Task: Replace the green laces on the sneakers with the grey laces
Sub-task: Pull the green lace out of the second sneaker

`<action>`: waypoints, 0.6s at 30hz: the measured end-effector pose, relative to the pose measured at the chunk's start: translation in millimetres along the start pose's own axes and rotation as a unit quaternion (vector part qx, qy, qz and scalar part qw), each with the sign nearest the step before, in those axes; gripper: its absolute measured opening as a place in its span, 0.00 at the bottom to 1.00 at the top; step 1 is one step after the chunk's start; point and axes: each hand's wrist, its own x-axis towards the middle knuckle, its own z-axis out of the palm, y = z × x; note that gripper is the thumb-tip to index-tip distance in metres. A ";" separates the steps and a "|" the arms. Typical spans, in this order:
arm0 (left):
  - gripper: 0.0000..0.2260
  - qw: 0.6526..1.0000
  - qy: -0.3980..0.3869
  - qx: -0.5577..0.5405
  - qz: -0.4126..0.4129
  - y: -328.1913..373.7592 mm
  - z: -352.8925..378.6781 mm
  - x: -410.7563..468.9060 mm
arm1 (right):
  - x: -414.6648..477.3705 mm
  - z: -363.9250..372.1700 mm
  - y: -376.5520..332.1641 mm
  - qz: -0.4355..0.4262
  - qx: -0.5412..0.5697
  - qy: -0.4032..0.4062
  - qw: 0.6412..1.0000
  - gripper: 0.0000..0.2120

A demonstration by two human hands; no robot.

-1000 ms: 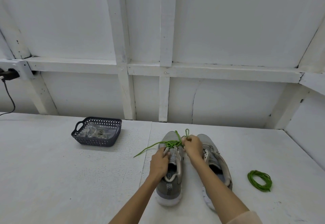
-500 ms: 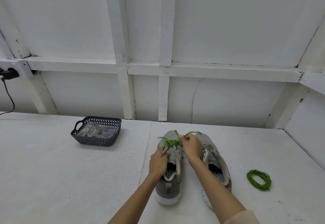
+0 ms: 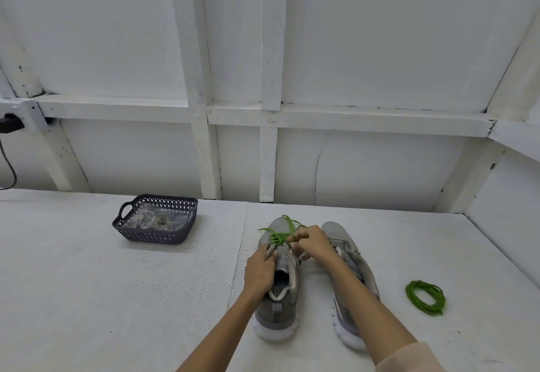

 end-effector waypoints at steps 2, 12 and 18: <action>0.13 1.000 -0.001 -0.001 0.003 -0.8 0.7 0.9 | -0.5 -0.5 1.9 -0.015 -0.009 -0.005 1.000 0.08; 0.13 1.000 0.000 -0.004 -0.001 -1.7 0.5 1.3 | 1.3 13.7 3.8 -0.018 0.025 0.055 0.998 0.11; 0.14 1.000 -0.002 -0.013 0.001 -4.9 2.3 2.8 | 1.9 18.3 2.9 -0.012 0.098 0.149 0.984 0.10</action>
